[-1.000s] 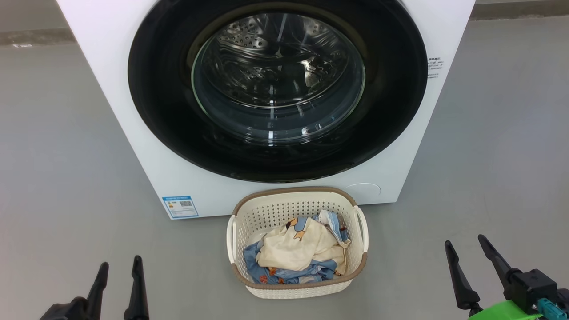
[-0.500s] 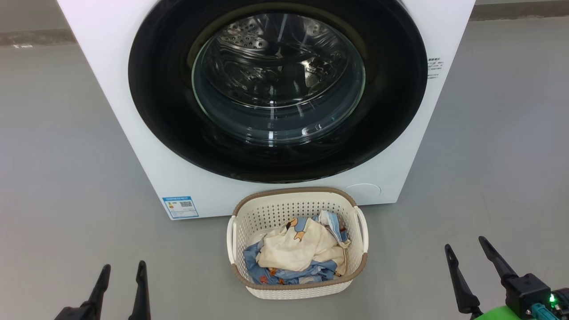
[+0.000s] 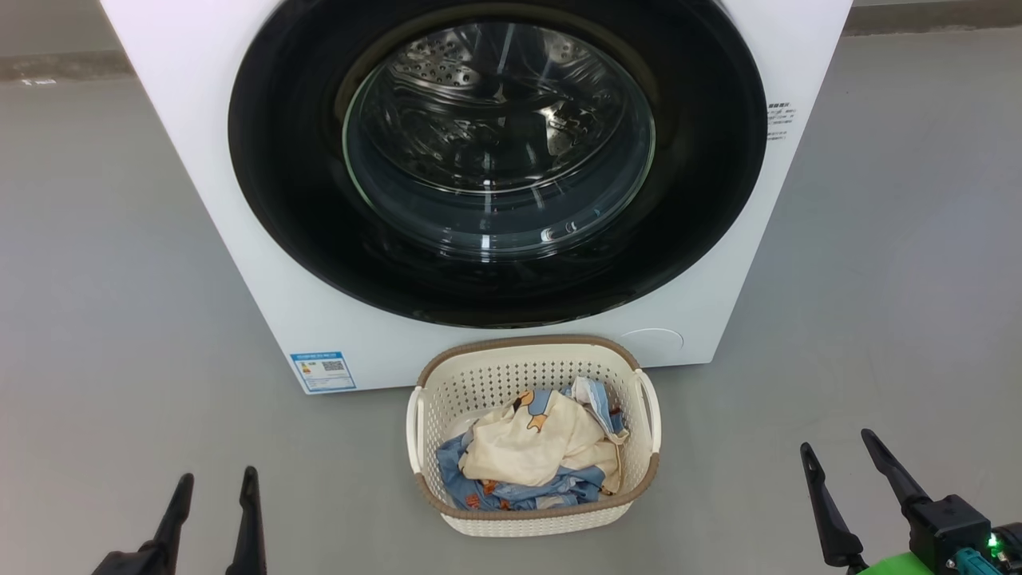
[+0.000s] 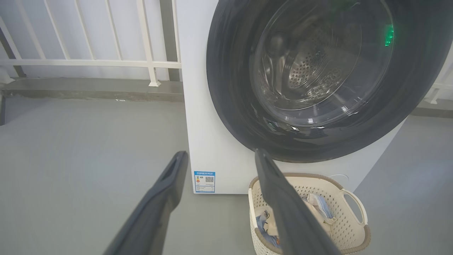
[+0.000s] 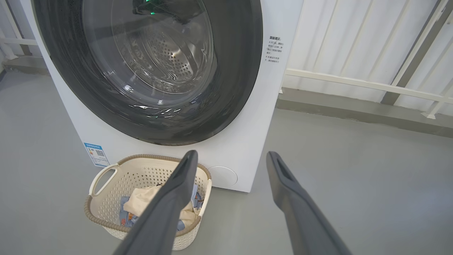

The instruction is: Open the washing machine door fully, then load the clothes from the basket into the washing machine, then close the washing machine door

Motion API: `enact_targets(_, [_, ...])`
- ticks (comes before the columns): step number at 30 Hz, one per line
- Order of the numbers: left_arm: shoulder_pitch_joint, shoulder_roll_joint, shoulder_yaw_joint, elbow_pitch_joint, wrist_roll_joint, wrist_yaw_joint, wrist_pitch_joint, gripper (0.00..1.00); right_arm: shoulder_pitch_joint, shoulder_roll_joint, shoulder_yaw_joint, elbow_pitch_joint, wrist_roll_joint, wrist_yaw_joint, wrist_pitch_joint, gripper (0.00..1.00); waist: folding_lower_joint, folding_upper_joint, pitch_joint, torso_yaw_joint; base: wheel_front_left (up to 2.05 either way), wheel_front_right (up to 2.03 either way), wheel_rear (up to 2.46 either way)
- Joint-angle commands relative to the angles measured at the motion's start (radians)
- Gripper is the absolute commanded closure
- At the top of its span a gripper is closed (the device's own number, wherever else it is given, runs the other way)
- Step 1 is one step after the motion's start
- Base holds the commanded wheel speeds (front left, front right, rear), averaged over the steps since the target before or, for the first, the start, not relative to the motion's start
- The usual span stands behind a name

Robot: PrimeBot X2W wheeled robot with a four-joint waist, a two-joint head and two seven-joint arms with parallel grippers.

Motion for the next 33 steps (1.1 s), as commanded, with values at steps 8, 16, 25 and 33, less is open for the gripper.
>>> enact_targets(8, [-0.015,0.01,0.045,-0.033,-0.004,-0.002,-0.013,0.0,-0.011,-0.007,0.014,-0.023,0.015,0.002,-0.012,0.0,0.0,0.0,0.001,0.0,0.0,0.0,0.0])
enact_targets(16, [-0.018,0.007,0.05,-0.052,-0.015,-0.002,-0.013,0.0,-0.011,-0.006,0.018,-0.021,0.017,0.002,-0.012,0.0,0.0,0.0,0.002,-0.003,0.07,0.07,-0.15])
enact_targets(25, [-0.02,0.005,0.051,-0.061,-0.021,-0.002,-0.013,0.0,-0.014,-0.004,0.018,-0.015,0.018,0.002,-0.012,0.0,0.0,0.0,0.006,-0.009,0.64,0.64,-1.29])
enact_targets(33, [-0.022,0.006,0.05,-0.06,-0.023,-0.002,-0.013,0.0,-0.015,-0.001,0.018,-0.014,0.02,0.002,-0.012,0.0,0.0,0.0,0.009,-0.011,1.16,1.16,-2.32])
